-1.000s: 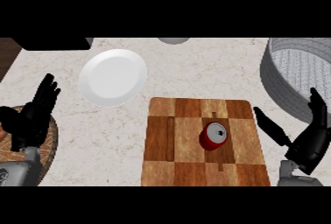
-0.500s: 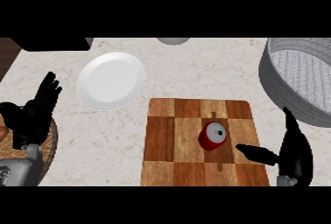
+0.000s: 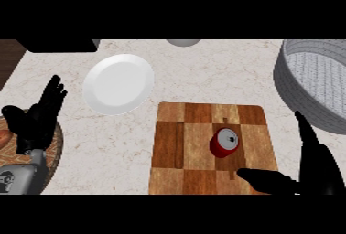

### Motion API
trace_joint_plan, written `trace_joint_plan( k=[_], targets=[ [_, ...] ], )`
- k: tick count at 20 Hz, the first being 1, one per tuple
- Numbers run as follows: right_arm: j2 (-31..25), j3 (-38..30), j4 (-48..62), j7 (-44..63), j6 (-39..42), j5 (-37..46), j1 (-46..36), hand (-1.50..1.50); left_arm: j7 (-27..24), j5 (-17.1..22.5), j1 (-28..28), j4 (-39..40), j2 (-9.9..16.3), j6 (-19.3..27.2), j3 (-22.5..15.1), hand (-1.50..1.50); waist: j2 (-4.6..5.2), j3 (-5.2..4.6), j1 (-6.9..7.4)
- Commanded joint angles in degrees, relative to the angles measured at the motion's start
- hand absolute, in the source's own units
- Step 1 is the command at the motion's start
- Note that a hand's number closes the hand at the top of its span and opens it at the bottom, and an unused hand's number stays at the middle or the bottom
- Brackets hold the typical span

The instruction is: Pick the can from the cutting board and place it in the basket

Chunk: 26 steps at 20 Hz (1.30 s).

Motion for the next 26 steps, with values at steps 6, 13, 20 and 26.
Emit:
trace_joint_plan(
  k=[6, 13, 20, 26],
  targets=[
    [4.1, 3.4, -5.4, 16.9, 6.6, 5.7, -7.3, -1.5, 4.5, 0.7, -4.7, 0.1, 0.8, -1.5, 1.5, 0.0, 0.38, 0.26, 0.77],
    [4.1, 8.5, 1.8, 8.7, -5.0, 8.9, 0.7, -1.5, 4.1, -1.4, -2.0, -2.8, -1.5, -0.5, 0.3, 0.0, 0.35, 0.36, 0.84],
    [4.1, 9.9, 4.5, 3.4, -9.6, 11.9, 3.6, -1.5, -0.2, -1.4, -3.1, 3.1, -1.0, -3.0, 3.0, 0.0, 0.4, 0.35, 0.53],
    [4.1, 12.4, 9.3, 3.6, -14.6, 13.9, 3.2, -1.5, -0.6, -2.7, -2.1, 2.0, -2.9, -2.9, 1.9, 0.0, 0.42, 0.35, 0.71]
  ],
)
